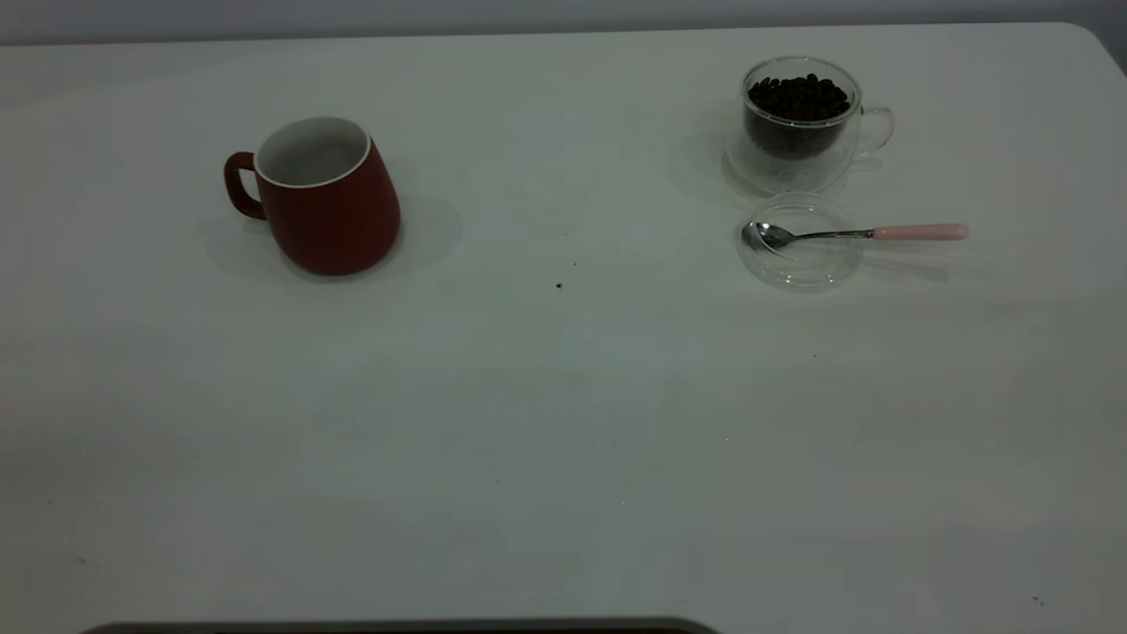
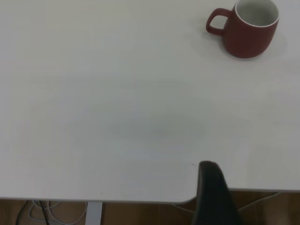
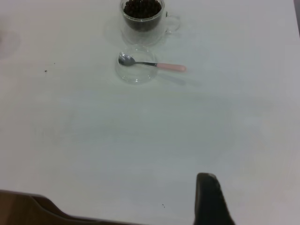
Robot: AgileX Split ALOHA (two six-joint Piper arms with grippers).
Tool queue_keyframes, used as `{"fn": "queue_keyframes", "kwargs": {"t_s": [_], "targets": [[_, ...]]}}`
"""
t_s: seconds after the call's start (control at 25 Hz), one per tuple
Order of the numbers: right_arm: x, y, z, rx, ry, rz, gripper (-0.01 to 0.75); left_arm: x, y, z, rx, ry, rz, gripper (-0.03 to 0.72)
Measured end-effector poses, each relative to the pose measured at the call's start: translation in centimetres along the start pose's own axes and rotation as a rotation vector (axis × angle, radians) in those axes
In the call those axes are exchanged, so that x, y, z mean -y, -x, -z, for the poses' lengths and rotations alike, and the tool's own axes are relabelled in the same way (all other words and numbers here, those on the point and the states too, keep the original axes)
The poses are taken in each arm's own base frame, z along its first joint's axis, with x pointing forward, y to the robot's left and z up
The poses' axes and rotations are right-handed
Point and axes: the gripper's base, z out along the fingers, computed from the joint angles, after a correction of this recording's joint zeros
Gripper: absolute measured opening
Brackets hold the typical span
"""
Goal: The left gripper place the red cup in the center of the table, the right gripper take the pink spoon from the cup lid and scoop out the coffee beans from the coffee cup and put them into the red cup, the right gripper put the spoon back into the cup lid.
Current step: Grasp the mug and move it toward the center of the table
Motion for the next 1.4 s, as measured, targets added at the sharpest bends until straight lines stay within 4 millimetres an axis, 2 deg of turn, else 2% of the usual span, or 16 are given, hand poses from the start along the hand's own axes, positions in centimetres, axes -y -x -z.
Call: {"fn": "queue_keyframes", "kwargs": {"t_s": [0.44, 0.6, 0.76, 0.84, 1.0, 1.4], "targets": [[0.0, 0.0, 0.0, 0.0, 0.0, 0.0, 0.49, -0.2, 0.3, 0.2, 0.03, 0.022, -0.023, 0.493], [0.0, 0.0, 0.0, 0.0, 0.0, 0.0, 0.49, 0.0, 2.7, 1.0, 0.136, 0.011, -0.031, 0.493], [0.0, 0.0, 0.0, 0.0, 0.0, 0.0, 0.49, 0.7, 5.3, 0.0, 0.087, -0.049, -0.057, 0.493], [0.0, 0.0, 0.0, 0.0, 0.0, 0.0, 0.49, 0.9, 6.6, -1.3, 0.009, -0.046, -0.072, 0.493], [0.0, 0.0, 0.0, 0.0, 0.0, 0.0, 0.49, 1.1, 9.3, -5.6, -0.171, -0.026, -0.1, 0.493], [0.0, 0.0, 0.0, 0.0, 0.0, 0.0, 0.49, 2.1, 15.9, -17.9, -0.365, -0.029, -0.117, 0.493]]}}
